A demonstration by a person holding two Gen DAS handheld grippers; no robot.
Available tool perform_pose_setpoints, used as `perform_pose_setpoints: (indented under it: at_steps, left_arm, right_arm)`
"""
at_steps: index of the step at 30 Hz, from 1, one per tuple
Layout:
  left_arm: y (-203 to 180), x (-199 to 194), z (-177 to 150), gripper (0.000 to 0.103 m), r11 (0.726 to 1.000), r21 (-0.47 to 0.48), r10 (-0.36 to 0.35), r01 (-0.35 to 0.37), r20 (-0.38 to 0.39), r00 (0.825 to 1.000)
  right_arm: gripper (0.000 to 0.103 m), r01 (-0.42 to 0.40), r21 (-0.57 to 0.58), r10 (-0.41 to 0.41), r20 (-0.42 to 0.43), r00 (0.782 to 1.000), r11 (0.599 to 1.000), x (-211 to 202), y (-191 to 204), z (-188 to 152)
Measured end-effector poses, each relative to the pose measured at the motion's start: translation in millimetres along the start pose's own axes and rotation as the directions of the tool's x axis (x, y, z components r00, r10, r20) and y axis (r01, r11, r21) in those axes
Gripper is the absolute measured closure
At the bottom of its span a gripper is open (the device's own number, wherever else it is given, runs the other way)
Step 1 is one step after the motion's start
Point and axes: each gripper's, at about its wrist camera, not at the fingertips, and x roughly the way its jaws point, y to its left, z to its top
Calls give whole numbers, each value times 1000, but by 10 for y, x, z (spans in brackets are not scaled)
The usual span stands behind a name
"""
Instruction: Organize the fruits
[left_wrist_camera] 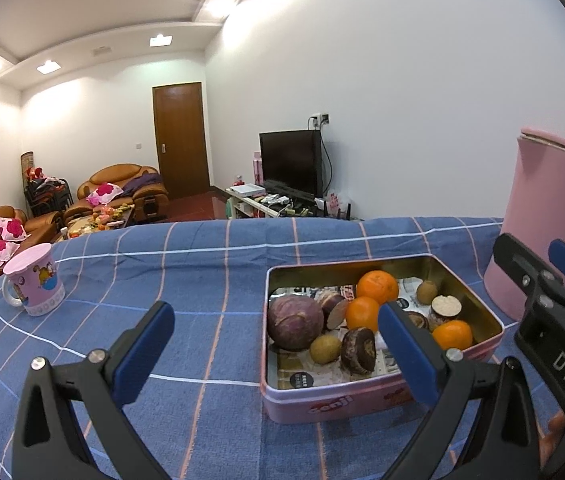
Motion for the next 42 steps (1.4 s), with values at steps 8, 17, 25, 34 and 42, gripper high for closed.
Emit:
perform_pose_setpoints:
  at_steps: [8,17,25,34,42]
  left_arm:
    - [4,-7,-4,0,1000,-2,2,-2,3,1000]
    - [52,-26,12,0,1000,-4,10,-10,10,1000]
    - [57,-6,18,0,1000,-14,25,-25,-1,1000]
    - [70,14,30,0,999,-18,26,-26,-7,1000]
    - [67,33,27,0,999,-20,31,-32,-13,999]
  right_arm:
    - [32,13,12,-13,14,1000,1000,-47,-24,7]
    - [32,18,2,-18,30,999,1000,-86,-4,3]
    - [32,28,7,-28,26,999,1000,-88,9,-4]
    - [32,28,1,-28,26,999,1000,-74,-4,-6]
    - [32,28,0,-28,23,999,1000,-63,4,-4]
